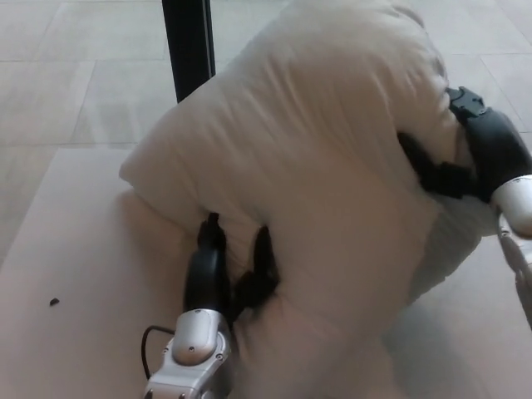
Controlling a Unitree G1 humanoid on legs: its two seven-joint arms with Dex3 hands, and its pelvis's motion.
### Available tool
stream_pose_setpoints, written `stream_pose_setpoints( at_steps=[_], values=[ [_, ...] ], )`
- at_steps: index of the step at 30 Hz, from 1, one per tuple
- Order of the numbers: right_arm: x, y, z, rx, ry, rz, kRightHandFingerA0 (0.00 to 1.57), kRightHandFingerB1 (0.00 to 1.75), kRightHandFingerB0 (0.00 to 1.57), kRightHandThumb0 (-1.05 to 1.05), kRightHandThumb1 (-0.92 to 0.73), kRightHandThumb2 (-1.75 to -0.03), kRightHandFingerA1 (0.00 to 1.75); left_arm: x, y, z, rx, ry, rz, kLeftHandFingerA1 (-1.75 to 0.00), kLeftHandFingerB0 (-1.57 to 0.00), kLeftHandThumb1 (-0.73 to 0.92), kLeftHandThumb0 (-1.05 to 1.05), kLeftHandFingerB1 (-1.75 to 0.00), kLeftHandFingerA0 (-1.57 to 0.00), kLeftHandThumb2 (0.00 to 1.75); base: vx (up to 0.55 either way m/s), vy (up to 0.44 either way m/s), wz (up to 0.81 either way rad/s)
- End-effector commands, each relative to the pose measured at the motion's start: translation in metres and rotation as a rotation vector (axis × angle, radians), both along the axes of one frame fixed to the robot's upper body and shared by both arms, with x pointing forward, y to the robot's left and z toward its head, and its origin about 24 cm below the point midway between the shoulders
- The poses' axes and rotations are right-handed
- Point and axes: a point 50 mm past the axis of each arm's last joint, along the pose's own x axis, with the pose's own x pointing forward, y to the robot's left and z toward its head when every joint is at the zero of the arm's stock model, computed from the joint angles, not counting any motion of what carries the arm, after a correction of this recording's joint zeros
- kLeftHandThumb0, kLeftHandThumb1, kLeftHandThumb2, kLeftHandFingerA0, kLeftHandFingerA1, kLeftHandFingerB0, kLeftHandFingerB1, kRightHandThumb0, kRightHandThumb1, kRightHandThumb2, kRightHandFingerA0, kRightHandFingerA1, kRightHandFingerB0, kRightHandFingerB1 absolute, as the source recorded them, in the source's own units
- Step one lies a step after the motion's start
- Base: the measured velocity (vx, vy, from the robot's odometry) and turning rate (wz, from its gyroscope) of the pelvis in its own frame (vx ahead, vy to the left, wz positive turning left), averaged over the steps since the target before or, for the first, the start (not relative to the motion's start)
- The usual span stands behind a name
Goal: The robot uses its left hand to press on the left side of the pillow kept in the middle of the desk and uses its right hand to lift up and the right side of the pillow and turn it over
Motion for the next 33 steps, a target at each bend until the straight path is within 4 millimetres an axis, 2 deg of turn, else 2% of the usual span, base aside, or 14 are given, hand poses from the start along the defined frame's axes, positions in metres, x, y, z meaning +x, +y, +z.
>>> stream_pose_setpoints(
  at_steps=[1,9,10,15,16,17,20,21,25,26,27,28,31,33],
  values=[
    [-0.025,-0.081,0.015,0.450,0.056,0.105,0.31,0.30,0.27,-0.71,-0.62,-0.59,0.55,-0.027,0.065,-0.008,-0.283,0.129,-0.054,-0.39,0.00,0.71,-0.62,0.00,0.00,0.62,0.00,0.000,0.00],
    [-0.063,-0.156,0.003,0.525,0.074,-0.118,0.32,0.43,0.22,-0.73,-0.49,-0.89,0.57,-0.047,0.145,-0.008,-0.182,0.154,0.097,-0.41,0.00,0.54,-0.65,0.00,-0.03,0.80,0.00,0.000,0.00],
    [-0.076,-0.169,-0.003,0.565,0.070,-0.143,0.29,0.30,0.33,-0.67,-0.62,-0.58,0.46,-0.051,0.163,-0.003,-0.169,0.135,0.132,-0.49,0.00,0.55,-0.63,0.00,-0.06,0.78,0.00,0.000,0.00],
    [-0.113,-0.201,-0.015,0.573,0.074,-0.265,0.29,0.31,0.33,-0.61,-0.64,-0.59,0.45,-0.061,0.200,0.009,-0.122,0.099,0.161,-0.49,0.00,0.62,-0.63,-0.07,-0.02,0.59,0.00,0.000,0.00],
    [-0.120,-0.207,-0.017,0.553,0.074,-0.303,0.27,0.46,0.27,-0.69,-0.51,-0.89,0.54,-0.065,0.207,0.010,-0.117,0.097,0.177,-0.45,0.00,0.45,-0.70,-0.12,-0.01,0.82,0.00,0.000,0.00],
    [-0.123,-0.211,-0.017,0.554,0.075,-0.315,0.29,0.31,0.35,-0.65,-0.62,-0.59,0.45,-0.066,0.211,0.011,-0.107,0.098,0.190,-0.54,0.00,0.44,-0.68,-0.17,-0.04,0.83,0.00,0.000,0.00],
    [-0.134,-0.224,-0.019,0.560,0.071,-0.361,0.24,0.46,0.32,-0.75,-0.53,-0.89,0.52,-0.072,0.225,0.015,-0.106,0.096,0.224,-0.55,0.00,0.44,-0.67,-0.17,-0.05,0.83,0.00,0.000,0.00],
    [-0.148,-0.241,-0.018,0.569,0.036,-0.411,0.32,0.34,0.41,-0.71,-0.59,-0.59,0.51,-0.080,0.241,0.019,-0.132,0.067,0.274,-0.57,0.00,0.59,-0.61,-0.24,-0.17,0.58,0.00,0.000,0.00],
    [-0.183,-0.279,-0.014,0.583,-0.067,-0.570,0.43,0.46,0.31,-0.81,-0.44,-0.87,0.65,-0.102,0.283,0.030,-0.118,0.050,0.450,-0.60,-0.04,0.43,-0.70,-0.42,-0.27,0.78,0.00,0.000,0.00],
    [-0.188,-0.285,-0.012,0.599,-0.083,-0.617,0.49,0.40,0.34,-0.83,-0.57,-0.58,0.62,-0.105,0.288,0.030,-0.133,0.046,0.461,-0.60,-0.05,0.40,-0.67,-0.35,-0.20,0.79,0.00,0.000,0.00],
    [-0.193,-0.289,-0.011,0.614,-0.096,-0.652,0.47,0.48,0.25,-0.91,-0.49,-0.90,0.68,-0.108,0.293,0.031,-0.142,0.042,0.476,-0.59,-0.03,0.41,-0.66,-0.36,-0.15,0.79,0.00,0.000,0.00],
    [-0.201,-0.295,-0.010,0.623,-0.122,-0.692,0.35,0.45,0.27,-0.86,-0.60,-0.59,0.64,-0.114,0.302,0.032,-0.165,0.033,0.520,-0.59,-0.02,0.40,-0.67,-0.43,-0.15,0.77,0.00,0.000,0.00],
    [-0.217,-0.307,-0.015,0.588,-0.149,-0.783,0.17,0.50,0.09,-0.87,-0.63,-0.60,0.63,-0.126,0.316,0.035,-0.156,0.038,0.599,-0.64,-0.01,0.41,-0.71,-0.54,-0.24,0.78,0.00,0.000,0.00],
    [-0.233,-0.318,-0.031,0.659,-0.189,-0.896,0.02,0.55,0.00,-0.44,-0.25,-0.93,0.55,-0.139,0.325,0.034,-0.141,0.025,0.693,-0.69,-0.03,0.37,-0.64,-0.54,-0.33,0.76,0.00,0.000,0.00]
  ],
)
